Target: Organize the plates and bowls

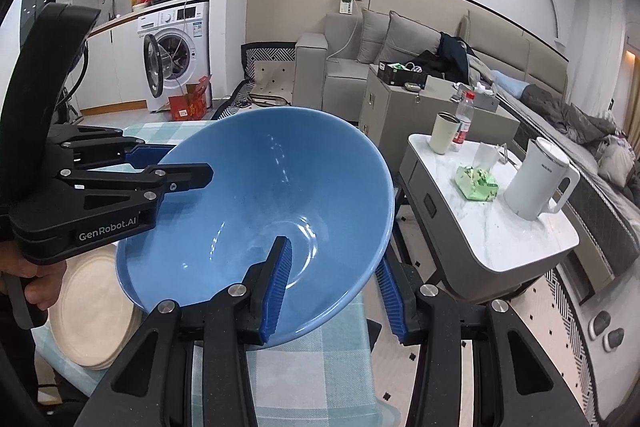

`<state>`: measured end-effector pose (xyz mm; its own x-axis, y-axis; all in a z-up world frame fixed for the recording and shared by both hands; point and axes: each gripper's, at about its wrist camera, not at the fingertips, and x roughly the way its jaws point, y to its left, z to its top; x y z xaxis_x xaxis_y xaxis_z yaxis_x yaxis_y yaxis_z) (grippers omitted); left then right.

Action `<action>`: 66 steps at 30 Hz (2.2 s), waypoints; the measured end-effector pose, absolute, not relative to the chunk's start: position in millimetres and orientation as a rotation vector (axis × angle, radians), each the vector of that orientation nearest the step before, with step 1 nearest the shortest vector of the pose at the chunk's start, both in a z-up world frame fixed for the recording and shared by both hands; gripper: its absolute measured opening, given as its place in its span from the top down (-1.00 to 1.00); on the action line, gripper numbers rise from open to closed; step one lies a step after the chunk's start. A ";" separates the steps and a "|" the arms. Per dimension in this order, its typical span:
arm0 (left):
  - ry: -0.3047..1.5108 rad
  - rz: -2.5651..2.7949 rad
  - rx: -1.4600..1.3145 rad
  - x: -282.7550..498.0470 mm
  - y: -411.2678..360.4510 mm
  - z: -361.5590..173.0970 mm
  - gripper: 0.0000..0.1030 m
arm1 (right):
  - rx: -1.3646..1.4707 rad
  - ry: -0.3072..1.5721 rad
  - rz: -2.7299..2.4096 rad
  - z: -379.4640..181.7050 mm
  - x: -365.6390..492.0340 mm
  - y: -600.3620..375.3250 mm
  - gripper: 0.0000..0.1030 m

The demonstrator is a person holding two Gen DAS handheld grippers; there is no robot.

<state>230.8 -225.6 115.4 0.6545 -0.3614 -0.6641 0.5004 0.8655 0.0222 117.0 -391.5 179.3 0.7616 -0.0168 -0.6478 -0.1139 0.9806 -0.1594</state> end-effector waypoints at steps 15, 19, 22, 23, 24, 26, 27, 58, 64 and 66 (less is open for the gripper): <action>0.711 -0.397 0.152 229.1 -161.5 108.3 0.53 | -0.256 0.724 0.154 171.4 135.5 -328.0 0.16; 0.720 -0.378 0.142 228.6 -148.5 104.1 0.54 | -0.267 0.743 0.182 164.2 139.3 -314.5 0.16; 0.725 -0.367 0.133 227.7 -140.9 100.9 0.54 | -0.275 0.754 0.199 158.8 142.1 -304.9 0.16; 0.728 -0.364 0.131 227.4 -138.8 99.5 0.53 | -0.277 0.757 0.203 157.1 142.5 -302.4 0.16; 0.730 -0.359 0.129 227.2 -136.7 98.1 0.53 | -0.278 0.759 0.205 156.0 142.2 -300.5 0.16; 0.736 -0.353 0.127 226.4 -133.4 95.2 0.54 | -0.283 0.767 0.213 152.0 142.7 -295.2 0.16; 0.740 -0.351 0.125 226.1 -131.8 93.8 0.54 | -0.283 0.770 0.215 150.9 143.6 -296.1 0.16; 0.827 -0.335 0.119 232.2 -128.3 51.5 0.54 | -0.303 0.871 0.223 107.7 158.6 -290.3 0.16; 0.828 -0.323 0.146 232.7 -133.5 47.0 0.54 | -0.303 0.879 0.219 103.2 160.1 -291.9 0.16; 0.830 -0.325 0.146 233.1 -134.3 46.2 0.54 | -0.307 0.882 0.214 101.4 160.9 -292.5 0.16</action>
